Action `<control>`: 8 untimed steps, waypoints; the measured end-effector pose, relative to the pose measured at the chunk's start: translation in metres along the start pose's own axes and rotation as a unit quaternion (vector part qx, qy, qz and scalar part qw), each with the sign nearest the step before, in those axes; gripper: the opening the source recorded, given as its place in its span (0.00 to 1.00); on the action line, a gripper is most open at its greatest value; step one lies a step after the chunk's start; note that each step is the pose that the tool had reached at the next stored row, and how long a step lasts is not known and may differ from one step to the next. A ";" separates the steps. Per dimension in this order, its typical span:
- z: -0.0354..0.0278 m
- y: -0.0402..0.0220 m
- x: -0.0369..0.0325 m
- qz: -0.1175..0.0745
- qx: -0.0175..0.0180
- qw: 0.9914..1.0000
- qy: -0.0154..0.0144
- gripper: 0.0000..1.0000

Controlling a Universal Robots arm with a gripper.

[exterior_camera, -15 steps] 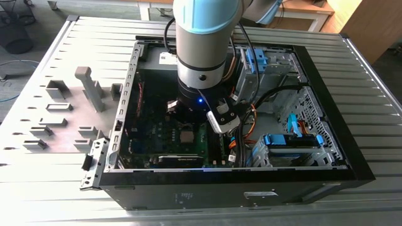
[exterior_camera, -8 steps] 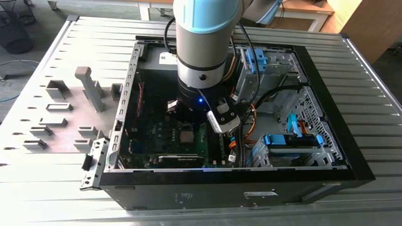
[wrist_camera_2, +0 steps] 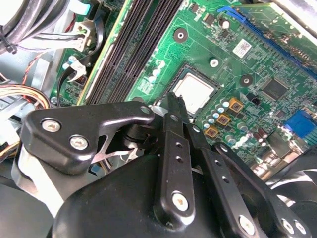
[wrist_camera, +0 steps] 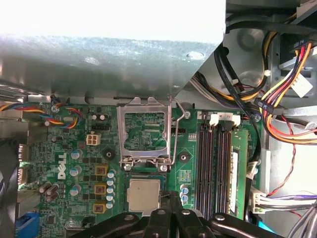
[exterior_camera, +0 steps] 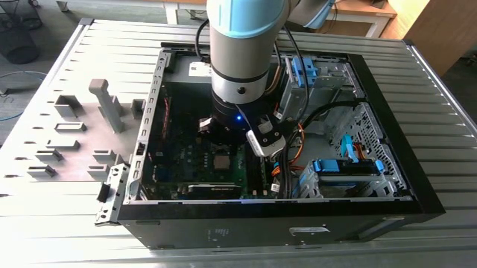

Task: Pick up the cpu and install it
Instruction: 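Close the cpu cover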

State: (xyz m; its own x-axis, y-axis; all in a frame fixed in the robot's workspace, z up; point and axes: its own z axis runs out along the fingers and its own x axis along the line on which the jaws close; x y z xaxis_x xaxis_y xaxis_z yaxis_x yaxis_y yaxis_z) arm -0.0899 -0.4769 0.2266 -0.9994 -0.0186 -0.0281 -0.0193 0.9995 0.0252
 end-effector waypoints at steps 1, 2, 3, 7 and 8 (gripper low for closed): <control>0.0000 0.0003 -0.0003 0.000 0.000 1.000 0.000 0.11; 0.0001 0.0004 -0.0007 0.000 0.000 1.000 0.000 0.11; 0.0001 0.0005 -0.0011 0.000 0.000 1.000 0.000 0.11; 0.0001 0.0009 -0.0018 -0.001 0.000 1.000 0.000 0.11; 0.0001 0.0009 -0.0018 -0.001 0.000 1.000 0.000 0.11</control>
State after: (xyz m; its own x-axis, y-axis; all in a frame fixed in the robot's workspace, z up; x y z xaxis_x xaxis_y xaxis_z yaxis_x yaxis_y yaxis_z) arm -0.0882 -0.4760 0.2266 -0.9994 -0.0200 -0.0280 -0.0207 0.9995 0.0252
